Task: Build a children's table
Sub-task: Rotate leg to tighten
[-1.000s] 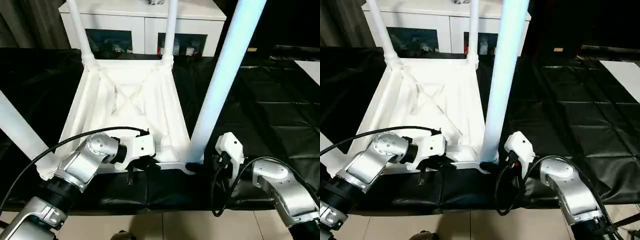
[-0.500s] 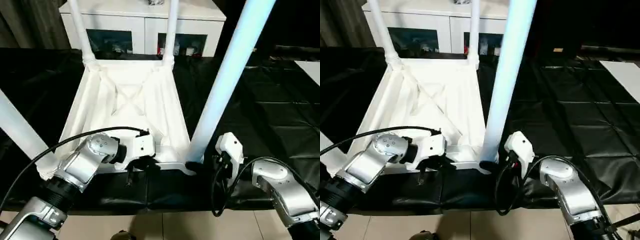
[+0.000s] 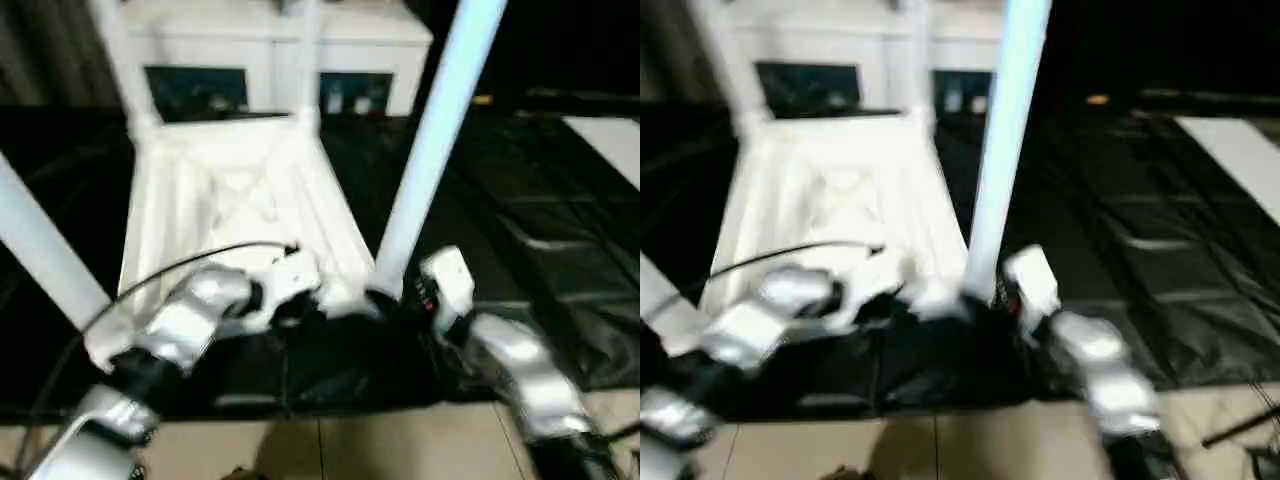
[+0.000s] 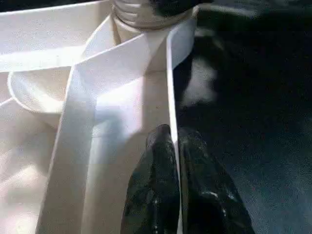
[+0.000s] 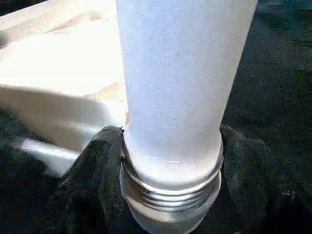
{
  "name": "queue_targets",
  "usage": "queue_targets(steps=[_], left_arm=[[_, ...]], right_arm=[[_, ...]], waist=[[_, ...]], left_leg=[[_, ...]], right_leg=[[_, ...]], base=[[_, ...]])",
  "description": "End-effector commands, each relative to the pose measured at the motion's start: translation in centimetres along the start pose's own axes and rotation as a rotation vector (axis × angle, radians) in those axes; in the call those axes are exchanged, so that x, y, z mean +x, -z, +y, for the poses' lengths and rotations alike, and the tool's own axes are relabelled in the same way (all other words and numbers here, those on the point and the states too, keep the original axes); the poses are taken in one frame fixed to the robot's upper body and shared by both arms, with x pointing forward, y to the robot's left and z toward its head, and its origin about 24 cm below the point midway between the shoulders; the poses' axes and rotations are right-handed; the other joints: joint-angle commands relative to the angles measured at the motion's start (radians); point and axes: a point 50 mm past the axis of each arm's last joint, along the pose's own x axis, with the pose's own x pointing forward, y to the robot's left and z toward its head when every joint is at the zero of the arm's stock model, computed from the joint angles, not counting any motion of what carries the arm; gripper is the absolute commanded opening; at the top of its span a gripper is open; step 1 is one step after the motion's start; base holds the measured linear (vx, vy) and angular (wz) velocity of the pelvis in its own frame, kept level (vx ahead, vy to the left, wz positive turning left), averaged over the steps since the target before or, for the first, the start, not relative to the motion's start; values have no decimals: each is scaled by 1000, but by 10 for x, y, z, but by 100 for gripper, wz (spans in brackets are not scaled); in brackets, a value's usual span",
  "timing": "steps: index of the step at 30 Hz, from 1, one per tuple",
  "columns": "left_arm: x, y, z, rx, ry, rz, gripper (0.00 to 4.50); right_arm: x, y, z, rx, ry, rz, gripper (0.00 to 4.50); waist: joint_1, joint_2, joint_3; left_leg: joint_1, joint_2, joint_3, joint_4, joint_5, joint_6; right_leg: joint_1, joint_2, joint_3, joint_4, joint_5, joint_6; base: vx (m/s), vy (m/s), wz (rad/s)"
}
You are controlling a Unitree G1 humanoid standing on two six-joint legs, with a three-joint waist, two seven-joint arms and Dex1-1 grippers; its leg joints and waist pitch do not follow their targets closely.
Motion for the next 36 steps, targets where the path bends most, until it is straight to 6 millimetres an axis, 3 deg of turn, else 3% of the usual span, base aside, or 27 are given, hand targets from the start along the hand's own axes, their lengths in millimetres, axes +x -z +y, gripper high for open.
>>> queue_targets(steps=[1,4,5,6,7,11,13,15,17,18,19,20,21,23,27,32,36], left_arm=[[14,-13,-1,-65,-74,-70,0],[28,-21,1,-127,-180,-67,0],[34,-25,3,-148,-237,-74,0],[44,-34,3,-173,-306,-87,0],[46,-36,3,-175,-320,-89,0],[50,-44,4,-167,-380,-123,0],[49,-43,5,-137,-367,-116,0],[46,-41,5,-111,-350,-109,0],[45,-39,7,-104,-345,-105,0],[43,-38,8,-97,-344,-100,0],[41,-36,8,-91,-325,-93,0],[38,-32,8,-71,-288,-81,0],[37,-31,7,-58,-273,-79,0],[33,-24,4,-41,-229,-55,0],[24,-11,-1,-11,-124,-30,0],[12,2,-4,9,-37,1,0],[-7,13,-4,35,79,14,0]], right_arm=[[11,8,3,66,112,41,267],[27,9,11,87,244,55,267],[33,8,16,102,261,59,267],[44,9,28,117,263,79,266],[46,9,31,119,262,84,266],[51,4,44,55,180,57,266],[48,1,41,124,185,16,322],[45,-2,36,154,194,-17,339],[43,-4,32,152,213,-32,345],[42,-6,29,151,226,-44,370],[39,-8,25,152,229,-58,378],[33,-12,19,136,237,-78,380],[31,-13,18,129,236,-82,382],[23,-15,15,117,206,-90,401],[1,-18,10,88,113,-111,441],[-31,-17,7,12,-57,-88,441],[-61,-12,0,-28,-214,-3,441]], waist=[[-5,-10,-43],[-9,-12,-44],[-6,-10,-46],[-9,-12,-48],[-6,-12,-49],[0,-13,-53],[1,-10,-54],[2,-10,-54],[-11,-9,-59],[-17,-9,-64],[-17,-9,-64],[-13,-9,-69],[-12,-8,-64],[-6,-9,-60],[3,-7,-55],[1,-3,-44],[0,-8,-41]], left_leg=[[30,37,-17,-78,-402,-46],[33,35,-16,-78,-384,-52],[36,35,-16,-76,-387,-45],[32,33,-14,-76,-367,-39],[36,33,-13,-77,-360,-32],[30,34,-8,-75,-289,11],[27,34,-7,-74,-259,33],[21,33,-7,-75,-256,51],[12,32,-11,-77,-250,50],[8,33,-13,-74,-223,50],[8,33,-13,-74,-223,50],[14,33,-6,-63,-154,79],[11,33,-2,-62,-148,94],[11,34,-1,-64,-168,100],[17,40,-1,-71,-237,73],[22,41,-4,-85,-361,13],[19,42,-5,-88,-388,4]], right_leg=[[-9,-58,41,-104,-323,-184],[-12,-54,45,-107,-324,-173],[-14,-55,48,-110,-312,-166],[-13,-51,49,-105,-275,-167],[-13,-48,49,-105,-252,-162],[-5,-45,50,-100,-134,-162],[-1,-47,50,-98,-103,-168],[4,-48,50,-100,-113,-158],[8,-45,46,-96,-99,-156],[12,-46,44,-91,-62,-166],[12,-46,44,-91,-62,-166],[2,-41,46,-84,45,-193],[0,-41,47,-83,66,-203],[-1,-43,48,-86,36,-203],[-5,-43,52,-95,-58,-181],[-16,-42,55,-109,-205,-149],[-17,-45,59,-115,-244,-137]], base=[[0,0,0],[0,0,0],[0,0,0],[0,0,0],[0,0,0],[0,0,0],[0,0,0],[0,0,0],[0,0,0],[0,0,0],[0,0,0],[0,0,0],[0,0,0],[0,0,0],[0,0,0],[0,0,0],[0,0,0]])
